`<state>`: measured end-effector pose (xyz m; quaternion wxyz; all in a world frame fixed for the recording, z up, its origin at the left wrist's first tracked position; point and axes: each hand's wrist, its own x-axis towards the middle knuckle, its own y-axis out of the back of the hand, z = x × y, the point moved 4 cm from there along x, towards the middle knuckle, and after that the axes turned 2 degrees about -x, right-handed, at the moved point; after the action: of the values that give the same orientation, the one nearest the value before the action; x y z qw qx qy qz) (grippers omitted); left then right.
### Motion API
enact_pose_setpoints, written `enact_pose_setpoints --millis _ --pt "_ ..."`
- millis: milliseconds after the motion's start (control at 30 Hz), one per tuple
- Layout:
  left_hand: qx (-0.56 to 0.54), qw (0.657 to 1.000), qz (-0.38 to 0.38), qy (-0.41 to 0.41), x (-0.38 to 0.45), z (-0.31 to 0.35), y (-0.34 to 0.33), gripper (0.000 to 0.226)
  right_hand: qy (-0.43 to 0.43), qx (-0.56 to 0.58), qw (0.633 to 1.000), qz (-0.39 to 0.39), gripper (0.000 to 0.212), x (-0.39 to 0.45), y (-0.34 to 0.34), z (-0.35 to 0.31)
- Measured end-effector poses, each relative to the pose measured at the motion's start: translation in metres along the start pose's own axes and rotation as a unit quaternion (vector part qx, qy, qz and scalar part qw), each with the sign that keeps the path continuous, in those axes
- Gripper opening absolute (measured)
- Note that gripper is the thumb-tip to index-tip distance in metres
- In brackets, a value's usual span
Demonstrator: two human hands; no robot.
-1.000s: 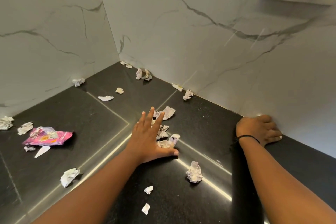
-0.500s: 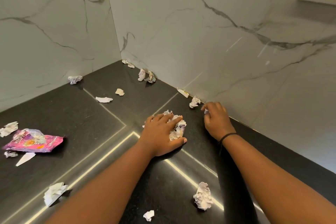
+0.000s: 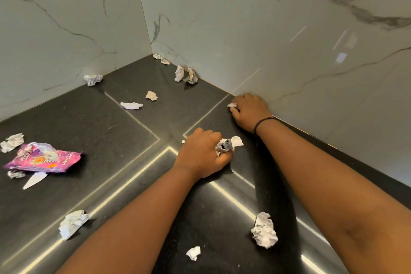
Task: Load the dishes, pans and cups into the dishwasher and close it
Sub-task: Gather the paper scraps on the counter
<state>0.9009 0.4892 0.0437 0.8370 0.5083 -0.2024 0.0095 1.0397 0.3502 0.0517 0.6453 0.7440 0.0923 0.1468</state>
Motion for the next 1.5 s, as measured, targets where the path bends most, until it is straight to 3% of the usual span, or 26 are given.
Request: enact_pose_setpoints --millis 100,200,267,367,433,533,600,700,800,933,1067,1233,1333,1500 --pt "-0.067 0.996 -0.019 0.052 -0.006 0.002 0.009 0.043 -0.038 0.040 0.998 -0.007 0.028 -0.059 0.010 0.018" --pt "-0.146 0.980 -0.045 0.130 -0.022 0.008 0.023 0.040 -0.035 0.150 0.987 -0.047 0.023 -0.143 0.018 0.017" --pt "-0.204 0.963 -0.050 0.168 -0.046 0.015 0.035 0.038 -0.031 0.226 0.973 -0.045 0.036 -0.208 0.027 0.003" --pt "-0.270 0.939 -0.056 0.207 -0.092 0.019 0.049 0.030 -0.035 0.251 0.967 -0.034 0.054 -0.283 0.028 -0.031" --pt "-0.297 0.928 -0.064 0.216 -0.124 0.021 0.055 0.032 -0.063 0.234 0.970 -0.028 0.059 -0.308 0.027 -0.060" --pt "-0.395 0.887 -0.021 0.239 -0.159 0.019 0.061 0.044 -0.044 0.143 0.988 -0.042 0.089 -0.323 0.024 -0.121" --pt "-0.472 0.841 0.032 0.262 -0.172 0.016 0.072 0.041 -0.034 0.095 0.994 -0.029 0.082 -0.326 0.020 -0.162" --pt "-0.574 0.756 0.076 0.306 -0.191 0.016 0.091 0.035 -0.049 0.069 0.996 0.008 0.048 -0.328 0.012 -0.191" --pt "-0.602 0.723 0.097 0.324 -0.210 0.017 0.110 0.024 -0.028 0.026 0.996 0.081 0.028 -0.327 0.012 -0.195" --pt "-0.632 0.678 0.102 0.363 -0.239 0.006 0.130 0.024 -0.027 -0.002 0.996 0.084 0.040 -0.330 0.010 -0.199" --pt "-0.665 0.605 0.076 0.432 -0.271 -0.001 0.146 0.027 -0.069 -0.026 0.997 0.021 0.043 -0.340 0.015 -0.206" --pt "-0.659 0.599 0.030 0.453 -0.308 0.007 0.163 0.024 -0.143 -0.016 0.989 -0.024 0.037 -0.376 0.026 -0.215" --pt "-0.674 0.580 0.022 0.456 -0.324 0.011 0.163 0.027 -0.242 0.157 0.957 0.027 0.034 -0.396 0.034 -0.205" --pt "-0.695 0.570 0.004 0.438 -0.360 0.035 0.168 0.025 -0.370 0.362 0.829 0.213 0.040 -0.428 0.059 -0.179"
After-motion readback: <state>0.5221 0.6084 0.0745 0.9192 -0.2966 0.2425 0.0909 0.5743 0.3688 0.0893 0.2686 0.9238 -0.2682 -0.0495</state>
